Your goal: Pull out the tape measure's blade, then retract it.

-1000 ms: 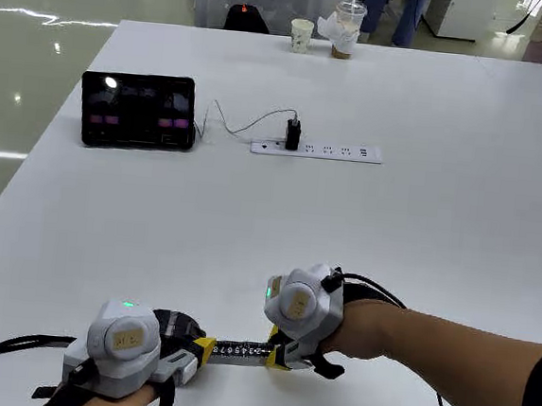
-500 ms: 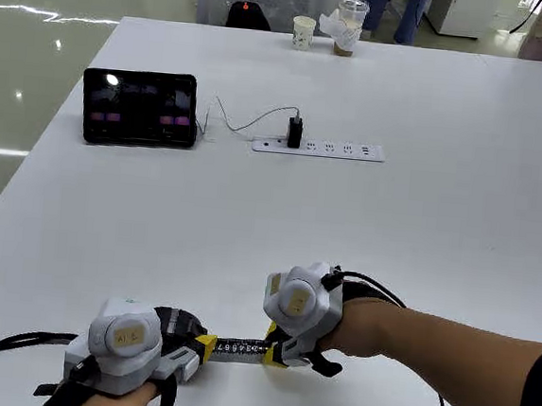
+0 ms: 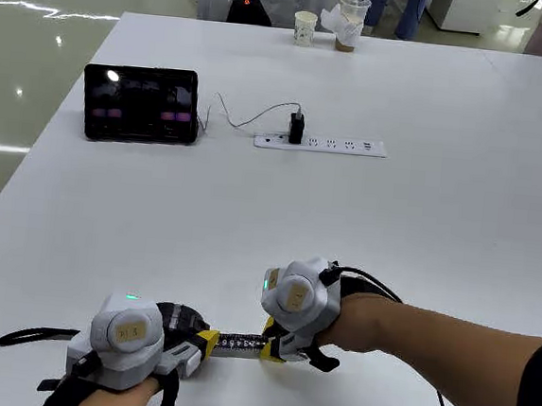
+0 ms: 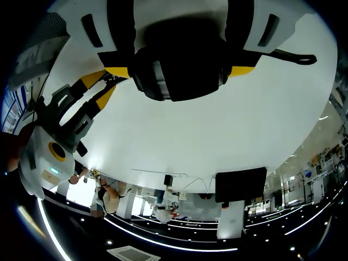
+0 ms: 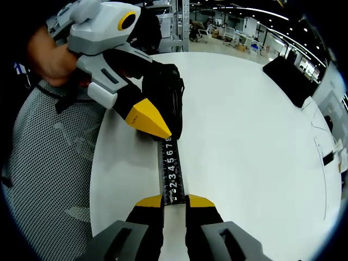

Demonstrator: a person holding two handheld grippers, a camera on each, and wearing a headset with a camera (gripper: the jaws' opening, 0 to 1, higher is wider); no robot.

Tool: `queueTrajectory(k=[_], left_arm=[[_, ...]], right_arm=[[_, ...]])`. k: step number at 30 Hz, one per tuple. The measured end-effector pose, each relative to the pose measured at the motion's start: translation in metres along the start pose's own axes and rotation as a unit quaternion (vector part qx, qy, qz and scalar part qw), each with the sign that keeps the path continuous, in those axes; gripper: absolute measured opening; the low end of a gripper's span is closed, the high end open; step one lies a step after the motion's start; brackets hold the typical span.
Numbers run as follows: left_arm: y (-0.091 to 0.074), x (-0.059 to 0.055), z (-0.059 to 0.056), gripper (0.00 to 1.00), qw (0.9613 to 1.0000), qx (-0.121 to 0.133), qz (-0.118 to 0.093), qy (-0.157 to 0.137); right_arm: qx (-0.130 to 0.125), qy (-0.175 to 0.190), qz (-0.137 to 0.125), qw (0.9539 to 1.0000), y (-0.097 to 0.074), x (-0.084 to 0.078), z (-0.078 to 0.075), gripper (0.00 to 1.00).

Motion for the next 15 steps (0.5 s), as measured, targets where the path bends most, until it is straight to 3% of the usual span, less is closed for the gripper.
queueTrajectory(k=[15], left_arm=[[0.000,0.000,0.001,0.62,1.0000,-0.001,-0.001,-0.004]], right_arm=[[0.000,-0.004,-0.010,0.9999,0.006,0.011,0.001,0.11]])
Point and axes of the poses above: the centre of the closed fingertips' face, and the gripper's own axes: y roughly forward along the fingers, z roughly to its left, x roughly out of its top, the point moved 3 cm from there along -y, roughly backward along the fingers, and after that the axes turned 2 degrees about -x, right-handed, at the moved point
